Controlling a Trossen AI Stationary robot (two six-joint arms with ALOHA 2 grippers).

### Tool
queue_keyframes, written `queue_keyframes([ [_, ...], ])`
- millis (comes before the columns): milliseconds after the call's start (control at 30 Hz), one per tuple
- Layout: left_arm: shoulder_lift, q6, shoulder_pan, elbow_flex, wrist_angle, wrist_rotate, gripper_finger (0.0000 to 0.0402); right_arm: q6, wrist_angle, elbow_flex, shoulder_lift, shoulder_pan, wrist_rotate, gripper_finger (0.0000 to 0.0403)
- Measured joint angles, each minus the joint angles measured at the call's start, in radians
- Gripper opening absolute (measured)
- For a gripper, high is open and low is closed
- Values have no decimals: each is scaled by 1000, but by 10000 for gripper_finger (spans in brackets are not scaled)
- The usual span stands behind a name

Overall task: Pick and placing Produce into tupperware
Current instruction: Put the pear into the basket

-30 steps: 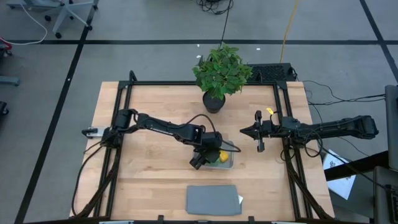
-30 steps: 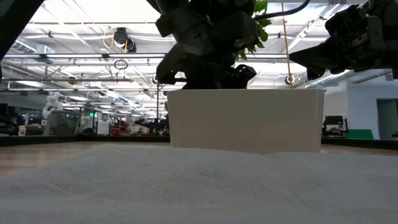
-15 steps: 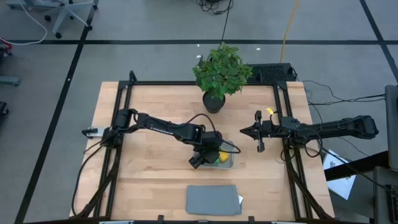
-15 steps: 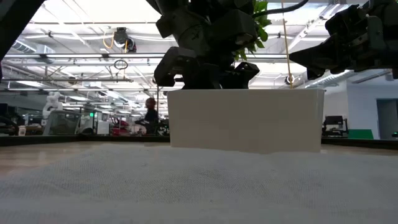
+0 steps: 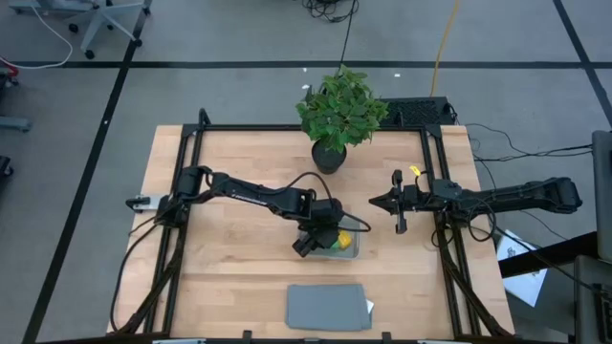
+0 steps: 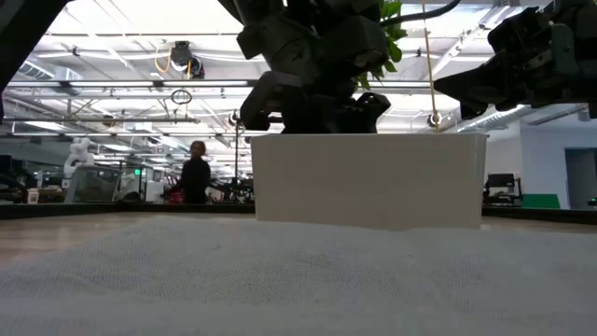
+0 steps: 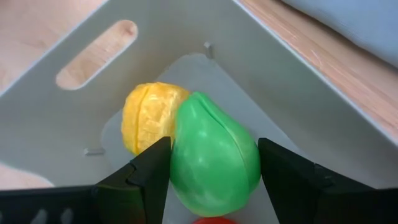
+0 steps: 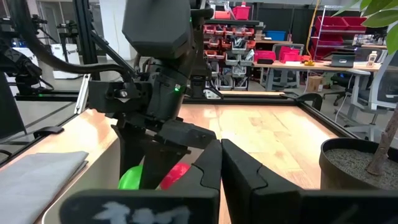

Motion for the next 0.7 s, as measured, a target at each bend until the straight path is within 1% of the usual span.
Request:
queue_keyframes([
  [233, 0, -2, 0, 0, 39, 0, 214, 0, 7, 0, 0, 0, 0, 0],
  [700, 0, -18, 1, 0, 57, -1, 214, 0, 7, 0, 0, 0, 0, 0],
])
